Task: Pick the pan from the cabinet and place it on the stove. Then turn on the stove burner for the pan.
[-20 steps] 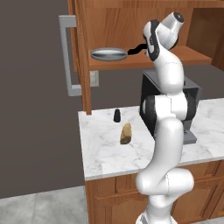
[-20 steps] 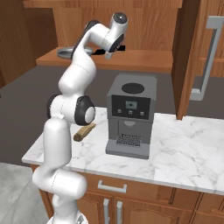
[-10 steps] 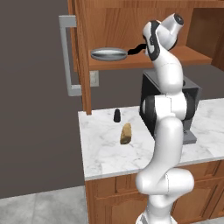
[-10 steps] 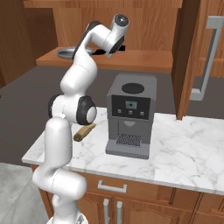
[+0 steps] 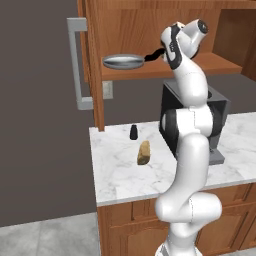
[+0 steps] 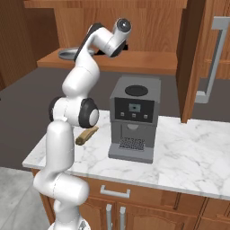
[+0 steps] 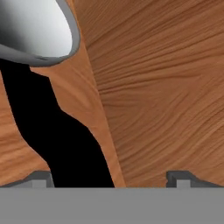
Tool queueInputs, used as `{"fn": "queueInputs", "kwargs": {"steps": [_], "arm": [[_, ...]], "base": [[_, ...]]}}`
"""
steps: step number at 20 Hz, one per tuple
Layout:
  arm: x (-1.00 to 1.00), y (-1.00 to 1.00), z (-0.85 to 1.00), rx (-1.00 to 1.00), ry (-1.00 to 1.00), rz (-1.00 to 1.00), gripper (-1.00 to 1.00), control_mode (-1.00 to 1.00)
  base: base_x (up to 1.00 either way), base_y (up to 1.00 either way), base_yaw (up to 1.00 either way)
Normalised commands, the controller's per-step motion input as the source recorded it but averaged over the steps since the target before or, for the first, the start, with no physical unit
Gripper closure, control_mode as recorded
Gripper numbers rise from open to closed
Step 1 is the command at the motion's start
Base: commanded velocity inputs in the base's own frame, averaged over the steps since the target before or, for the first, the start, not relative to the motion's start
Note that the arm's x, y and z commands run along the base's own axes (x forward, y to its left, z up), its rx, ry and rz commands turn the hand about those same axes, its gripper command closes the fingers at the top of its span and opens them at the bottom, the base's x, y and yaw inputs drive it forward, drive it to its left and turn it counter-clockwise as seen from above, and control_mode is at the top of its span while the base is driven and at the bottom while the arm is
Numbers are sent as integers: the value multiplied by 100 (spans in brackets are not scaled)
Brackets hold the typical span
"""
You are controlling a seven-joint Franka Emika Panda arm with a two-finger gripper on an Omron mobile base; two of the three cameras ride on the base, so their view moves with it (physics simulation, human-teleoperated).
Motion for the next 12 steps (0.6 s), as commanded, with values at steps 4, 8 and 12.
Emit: {"fn": "queueInputs", "kwargs": {"steps": [4,8,12], "arm": [[30,3,-14,0,-14,0,-100,-100],[15,0,0,0,-16,0,-100,-100],[5,10,-16,0,-7,0,-100,-100]], "base": [[0,0,0],[0,0,0],[0,0,0]]}}
